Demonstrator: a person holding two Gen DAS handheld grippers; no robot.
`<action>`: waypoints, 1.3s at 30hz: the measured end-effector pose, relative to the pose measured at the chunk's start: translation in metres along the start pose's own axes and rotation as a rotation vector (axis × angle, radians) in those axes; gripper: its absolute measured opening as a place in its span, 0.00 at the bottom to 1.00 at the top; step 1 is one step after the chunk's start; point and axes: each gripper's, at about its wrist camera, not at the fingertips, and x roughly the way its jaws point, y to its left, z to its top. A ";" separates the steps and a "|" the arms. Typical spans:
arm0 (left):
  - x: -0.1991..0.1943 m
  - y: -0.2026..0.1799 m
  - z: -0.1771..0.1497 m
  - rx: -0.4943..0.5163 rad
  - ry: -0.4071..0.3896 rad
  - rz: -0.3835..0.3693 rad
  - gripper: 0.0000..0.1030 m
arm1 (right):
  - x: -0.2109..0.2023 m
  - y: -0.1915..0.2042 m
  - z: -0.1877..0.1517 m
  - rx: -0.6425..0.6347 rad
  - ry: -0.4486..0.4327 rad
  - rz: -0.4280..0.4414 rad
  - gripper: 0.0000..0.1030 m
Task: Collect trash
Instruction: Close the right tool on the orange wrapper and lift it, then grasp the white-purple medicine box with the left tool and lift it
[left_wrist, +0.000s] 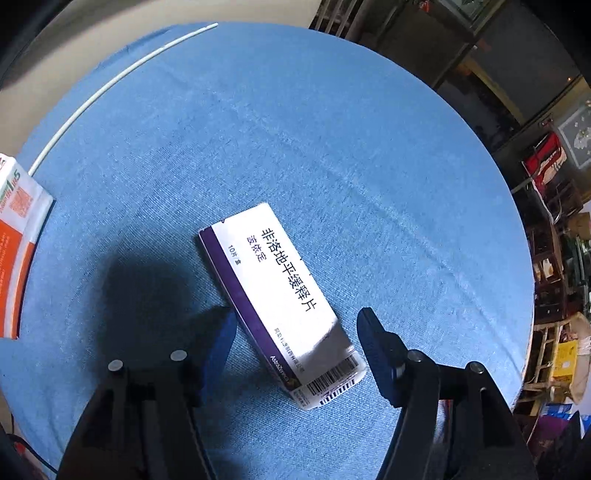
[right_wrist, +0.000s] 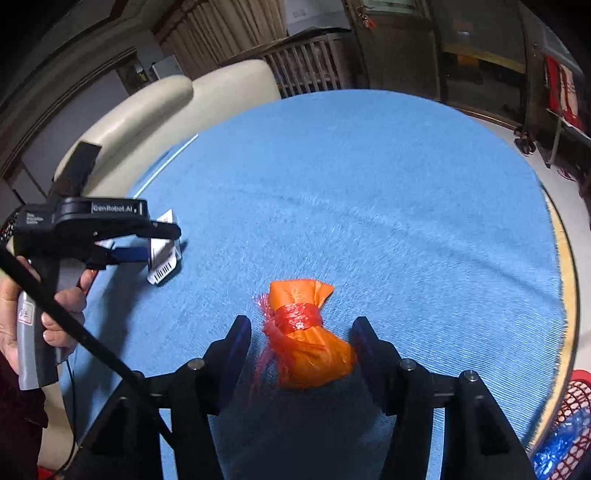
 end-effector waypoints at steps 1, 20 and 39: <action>-0.001 -0.001 -0.002 0.001 -0.004 0.004 0.60 | 0.003 0.000 -0.001 -0.009 0.005 -0.004 0.58; -0.040 0.024 -0.034 0.076 -0.049 -0.037 0.10 | -0.023 0.000 -0.017 0.057 -0.032 0.048 0.32; -0.015 -0.009 -0.031 0.151 -0.095 0.093 0.53 | -0.009 0.003 -0.020 0.055 -0.007 0.091 0.48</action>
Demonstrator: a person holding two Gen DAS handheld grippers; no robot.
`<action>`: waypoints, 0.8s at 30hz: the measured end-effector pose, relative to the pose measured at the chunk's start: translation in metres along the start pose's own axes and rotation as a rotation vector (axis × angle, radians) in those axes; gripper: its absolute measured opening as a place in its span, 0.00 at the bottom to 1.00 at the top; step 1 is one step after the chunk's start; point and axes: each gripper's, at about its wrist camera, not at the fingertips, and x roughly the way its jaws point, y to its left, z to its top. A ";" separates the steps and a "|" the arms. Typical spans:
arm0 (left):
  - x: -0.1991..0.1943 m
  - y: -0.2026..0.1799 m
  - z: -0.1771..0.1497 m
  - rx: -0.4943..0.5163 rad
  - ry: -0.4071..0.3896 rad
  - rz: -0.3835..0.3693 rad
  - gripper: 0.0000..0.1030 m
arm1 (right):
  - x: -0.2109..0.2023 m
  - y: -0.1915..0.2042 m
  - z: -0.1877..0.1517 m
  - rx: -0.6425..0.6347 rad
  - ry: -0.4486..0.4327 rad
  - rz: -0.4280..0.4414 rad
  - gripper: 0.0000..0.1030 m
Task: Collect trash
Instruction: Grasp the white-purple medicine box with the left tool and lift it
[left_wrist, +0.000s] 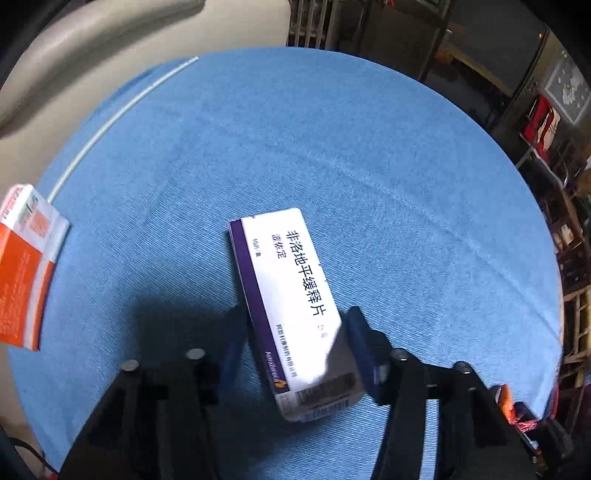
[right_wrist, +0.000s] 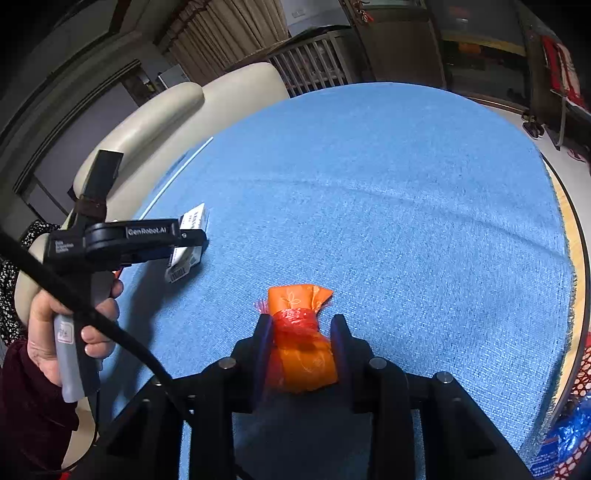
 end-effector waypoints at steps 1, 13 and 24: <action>-0.001 0.002 0.000 0.000 0.000 -0.008 0.52 | 0.002 0.000 0.001 0.000 0.007 -0.001 0.58; -0.040 0.004 -0.037 0.083 -0.062 -0.021 0.49 | 0.021 0.016 0.003 -0.068 0.019 -0.036 0.32; -0.104 -0.014 -0.085 0.191 -0.149 -0.016 0.12 | -0.019 0.017 -0.001 -0.021 -0.046 0.007 0.29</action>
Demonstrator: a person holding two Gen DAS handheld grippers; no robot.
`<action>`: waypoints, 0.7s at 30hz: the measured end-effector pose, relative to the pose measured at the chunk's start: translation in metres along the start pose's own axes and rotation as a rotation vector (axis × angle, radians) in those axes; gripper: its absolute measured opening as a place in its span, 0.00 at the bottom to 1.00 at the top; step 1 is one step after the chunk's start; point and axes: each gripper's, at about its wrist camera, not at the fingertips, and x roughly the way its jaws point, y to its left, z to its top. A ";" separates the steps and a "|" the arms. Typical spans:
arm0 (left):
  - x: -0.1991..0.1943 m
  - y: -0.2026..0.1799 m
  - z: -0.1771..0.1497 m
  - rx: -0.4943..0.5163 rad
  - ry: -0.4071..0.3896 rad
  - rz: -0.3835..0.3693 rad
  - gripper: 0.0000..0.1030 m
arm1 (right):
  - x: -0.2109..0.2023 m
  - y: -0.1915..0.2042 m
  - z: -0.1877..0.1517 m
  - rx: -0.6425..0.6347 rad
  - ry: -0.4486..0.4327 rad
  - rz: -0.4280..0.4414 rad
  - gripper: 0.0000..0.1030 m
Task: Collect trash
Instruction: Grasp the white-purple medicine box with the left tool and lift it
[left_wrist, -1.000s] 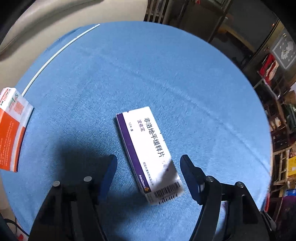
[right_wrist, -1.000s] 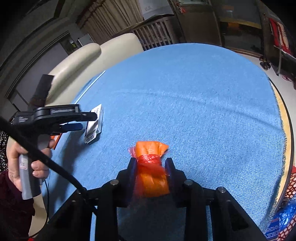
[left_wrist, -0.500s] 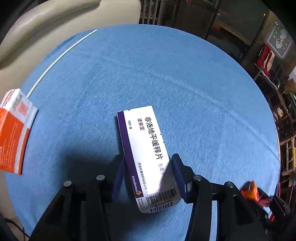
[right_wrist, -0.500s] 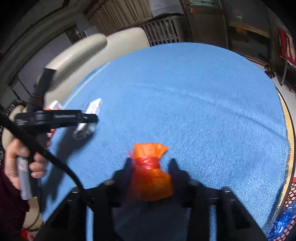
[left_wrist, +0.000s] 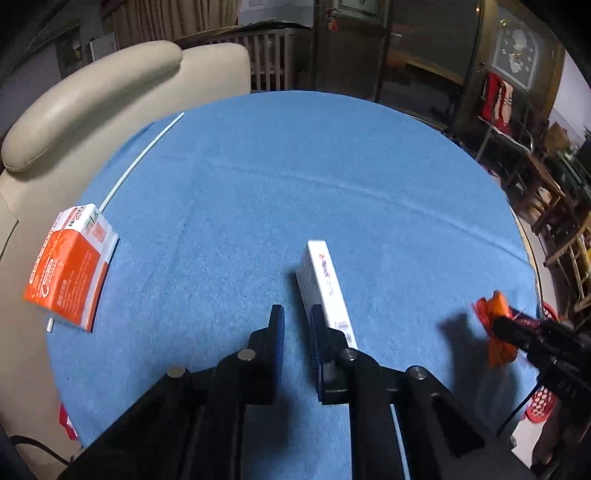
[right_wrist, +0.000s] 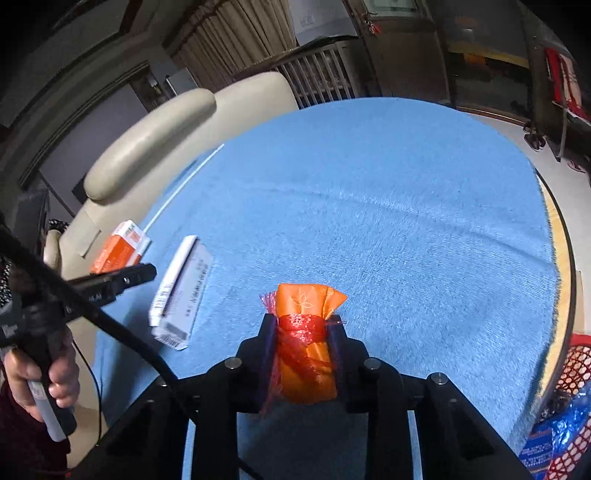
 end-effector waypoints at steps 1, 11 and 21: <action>-0.001 0.000 -0.003 -0.003 0.002 -0.009 0.12 | -0.004 0.000 -0.001 0.001 -0.006 -0.003 0.29; 0.015 0.021 -0.011 -0.086 0.062 -0.027 0.61 | -0.030 -0.016 -0.027 0.063 -0.013 0.018 0.29; 0.046 0.012 -0.020 -0.090 0.114 0.028 0.64 | -0.026 -0.019 -0.032 0.073 -0.001 0.035 0.29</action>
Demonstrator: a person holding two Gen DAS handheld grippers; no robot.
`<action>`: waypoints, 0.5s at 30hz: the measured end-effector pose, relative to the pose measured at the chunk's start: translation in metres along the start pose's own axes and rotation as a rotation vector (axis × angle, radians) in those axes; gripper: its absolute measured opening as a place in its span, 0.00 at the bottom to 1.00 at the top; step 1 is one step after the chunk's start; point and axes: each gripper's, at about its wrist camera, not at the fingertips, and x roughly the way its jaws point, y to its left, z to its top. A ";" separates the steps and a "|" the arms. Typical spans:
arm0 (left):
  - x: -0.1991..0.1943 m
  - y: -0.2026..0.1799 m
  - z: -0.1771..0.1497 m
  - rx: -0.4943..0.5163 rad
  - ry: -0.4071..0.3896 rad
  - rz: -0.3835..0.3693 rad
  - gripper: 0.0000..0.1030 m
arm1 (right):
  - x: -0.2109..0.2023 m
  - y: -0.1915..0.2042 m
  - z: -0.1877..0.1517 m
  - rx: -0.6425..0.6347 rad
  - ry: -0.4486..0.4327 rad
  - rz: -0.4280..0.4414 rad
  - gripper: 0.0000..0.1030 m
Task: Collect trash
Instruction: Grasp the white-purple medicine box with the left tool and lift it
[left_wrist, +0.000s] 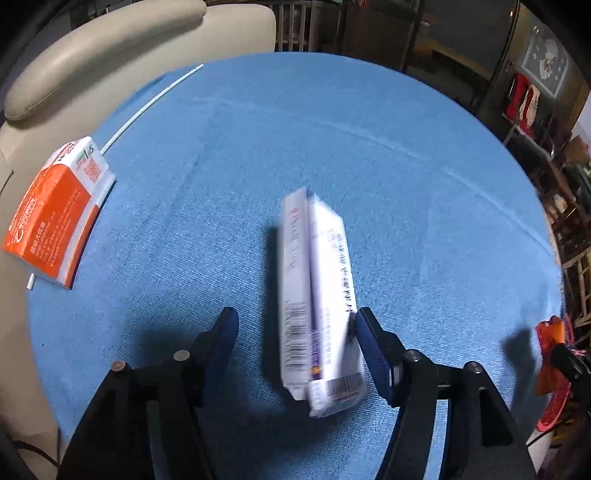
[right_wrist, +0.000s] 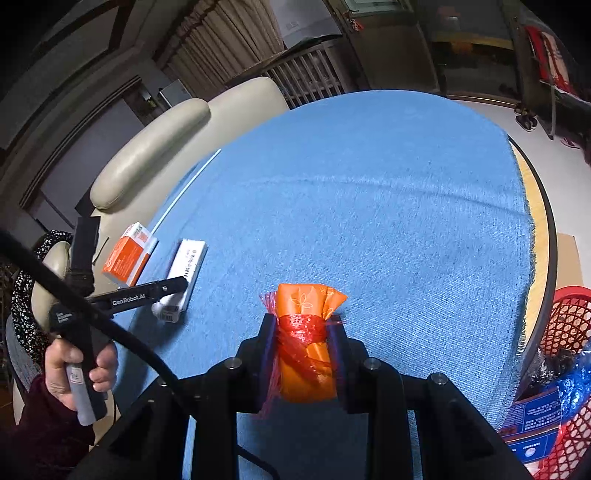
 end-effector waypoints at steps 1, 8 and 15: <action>0.000 -0.004 0.000 0.008 -0.008 0.009 0.64 | 0.000 0.000 0.000 0.003 0.001 0.002 0.29; 0.002 -0.013 0.007 0.013 -0.032 -0.004 0.64 | 0.004 0.005 -0.004 -0.007 0.007 0.011 0.29; 0.015 0.000 0.004 -0.038 -0.015 -0.014 0.56 | 0.004 0.007 -0.007 -0.012 0.008 0.014 0.29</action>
